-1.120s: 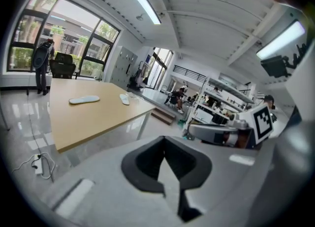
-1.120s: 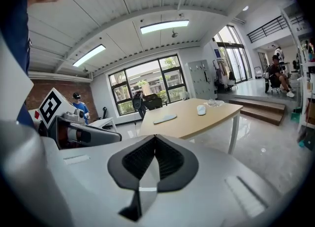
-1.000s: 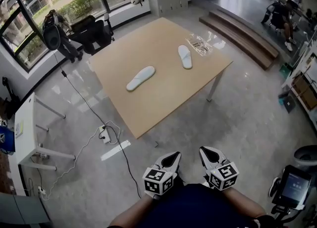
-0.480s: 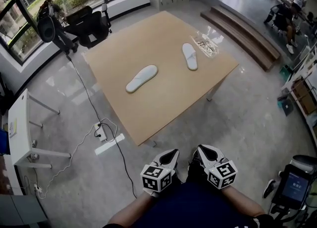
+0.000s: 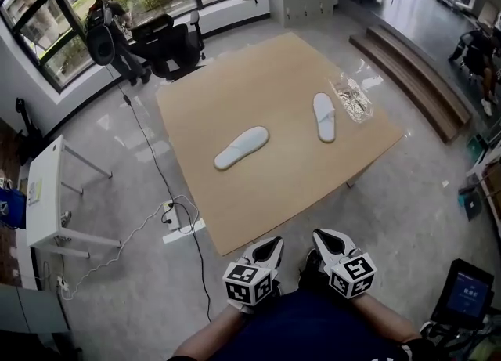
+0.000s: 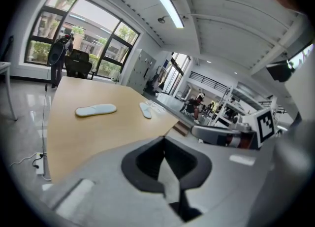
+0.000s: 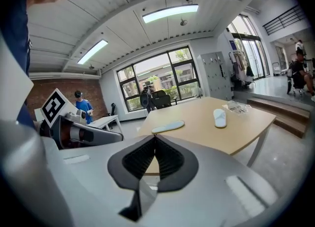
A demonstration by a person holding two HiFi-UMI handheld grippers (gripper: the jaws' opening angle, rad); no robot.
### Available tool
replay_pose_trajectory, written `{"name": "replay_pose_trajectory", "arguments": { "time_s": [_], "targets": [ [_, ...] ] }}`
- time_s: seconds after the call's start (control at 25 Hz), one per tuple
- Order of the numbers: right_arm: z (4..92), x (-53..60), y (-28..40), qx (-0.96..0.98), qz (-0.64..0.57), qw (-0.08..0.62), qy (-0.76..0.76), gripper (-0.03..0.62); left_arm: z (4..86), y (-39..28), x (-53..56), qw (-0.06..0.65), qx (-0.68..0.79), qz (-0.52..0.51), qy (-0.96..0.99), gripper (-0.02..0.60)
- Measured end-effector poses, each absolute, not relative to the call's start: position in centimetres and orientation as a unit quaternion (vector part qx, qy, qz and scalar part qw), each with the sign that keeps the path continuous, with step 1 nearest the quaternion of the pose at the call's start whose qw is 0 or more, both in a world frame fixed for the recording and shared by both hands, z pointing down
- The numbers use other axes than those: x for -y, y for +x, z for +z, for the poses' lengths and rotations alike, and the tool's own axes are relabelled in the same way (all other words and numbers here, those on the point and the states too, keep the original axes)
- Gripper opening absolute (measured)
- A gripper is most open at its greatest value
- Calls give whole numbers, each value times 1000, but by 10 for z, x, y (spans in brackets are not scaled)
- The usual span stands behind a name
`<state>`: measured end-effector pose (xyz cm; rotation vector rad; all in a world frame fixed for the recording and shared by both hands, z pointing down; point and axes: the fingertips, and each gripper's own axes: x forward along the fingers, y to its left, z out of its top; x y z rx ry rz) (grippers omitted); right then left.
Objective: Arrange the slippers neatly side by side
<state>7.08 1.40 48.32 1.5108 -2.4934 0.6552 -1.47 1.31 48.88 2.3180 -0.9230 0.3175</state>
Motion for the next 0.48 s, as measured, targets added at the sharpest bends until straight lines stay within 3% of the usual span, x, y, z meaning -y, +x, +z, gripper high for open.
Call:
{"name": "replay_pose_trajectory", "arguments": {
  "time_s": [0.48],
  "targets": [
    [477,78,147,858,216,74,461,11,483,58,65,305,399,106,858,3]
  ]
}}
